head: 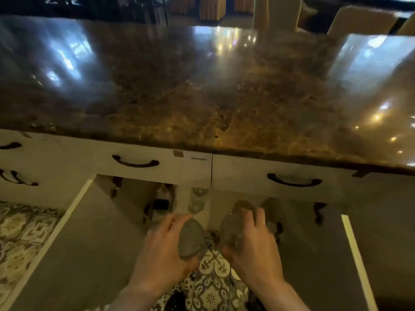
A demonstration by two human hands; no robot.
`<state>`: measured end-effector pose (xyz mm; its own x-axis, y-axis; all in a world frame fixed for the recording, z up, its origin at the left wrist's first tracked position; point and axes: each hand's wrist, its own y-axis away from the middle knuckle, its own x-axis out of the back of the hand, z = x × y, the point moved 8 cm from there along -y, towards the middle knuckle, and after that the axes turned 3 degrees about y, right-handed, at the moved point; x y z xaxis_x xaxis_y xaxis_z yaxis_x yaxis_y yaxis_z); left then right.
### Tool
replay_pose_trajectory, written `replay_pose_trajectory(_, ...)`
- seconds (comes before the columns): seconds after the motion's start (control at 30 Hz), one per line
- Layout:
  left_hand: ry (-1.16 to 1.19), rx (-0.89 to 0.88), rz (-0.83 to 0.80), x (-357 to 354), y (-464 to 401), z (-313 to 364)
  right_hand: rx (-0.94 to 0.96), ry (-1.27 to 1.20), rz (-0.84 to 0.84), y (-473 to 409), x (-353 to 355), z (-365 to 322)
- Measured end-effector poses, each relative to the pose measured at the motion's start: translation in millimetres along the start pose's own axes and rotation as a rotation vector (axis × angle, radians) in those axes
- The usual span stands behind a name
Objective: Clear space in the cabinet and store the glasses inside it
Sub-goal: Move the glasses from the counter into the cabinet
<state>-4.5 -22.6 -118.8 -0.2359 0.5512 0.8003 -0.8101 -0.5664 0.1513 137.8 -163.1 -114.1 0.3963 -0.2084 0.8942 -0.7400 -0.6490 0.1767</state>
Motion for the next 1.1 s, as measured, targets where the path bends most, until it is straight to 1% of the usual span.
replay_pose_trajectory(0.13, -0.028, -0.004, -0.038, -79.7, -39.7, -55.8, -0.045, 0.040, -0.001, -35.1, -74.2, 34.5)
replay_pose_trajectory(0.27, -0.071, -0.005, -0.029, -148.9, -83.7, -109.7, -0.098, 0.027, -0.017, -69.5, -151.0, 70.3)
replay_pose_trajectory(0.33, -0.082, -0.029, -0.012, -181.1, -110.9, -136.2, -0.115, 0.025, -0.001, -85.5, -190.4, 87.1)
replay_pose_trajectory(0.47, -0.111, -0.006, 0.013, -244.1, -164.6, -187.2, -0.122, 0.043, 0.031, -116.5, -266.9, 120.8)
replay_pose_trajectory(0.57, -0.155, -0.087, 0.050, -289.7, -202.0, -215.5, -0.141, 0.018, 0.001, -140.3, -325.3, 144.4)
replay_pose_trajectory(0.67, -0.183, -0.114, 0.070, -333.0, -236.9, -243.5, -0.125, -0.006, 0.009, -164.9, -381.8, 165.5)
replay_pose_trajectory(0.77, -0.187, -0.150, 0.086, -371.6, -272.9, -266.3, -0.043, 0.066, 0.057, -189.1, -435.9, 177.4)
replay_pose_trajectory(0.9, -0.165, -0.201, 0.113, -404.5, -320.0, -285.5, 0.002, 0.045, 0.121, -220.8, -484.5, 190.1)
replay_pose_trajectory(1.03, -0.153, -0.203, 0.130, -423.3, -365.8, -295.3, 0.039, 0.015, 0.120, -255.6, -511.6, 200.4)
replay_pose_trajectory(1.1, -0.153, -0.233, 0.143, -430.9, -386.5, -294.3, 0.067, -0.005, 0.133, -269.1, -519.4, 203.9)
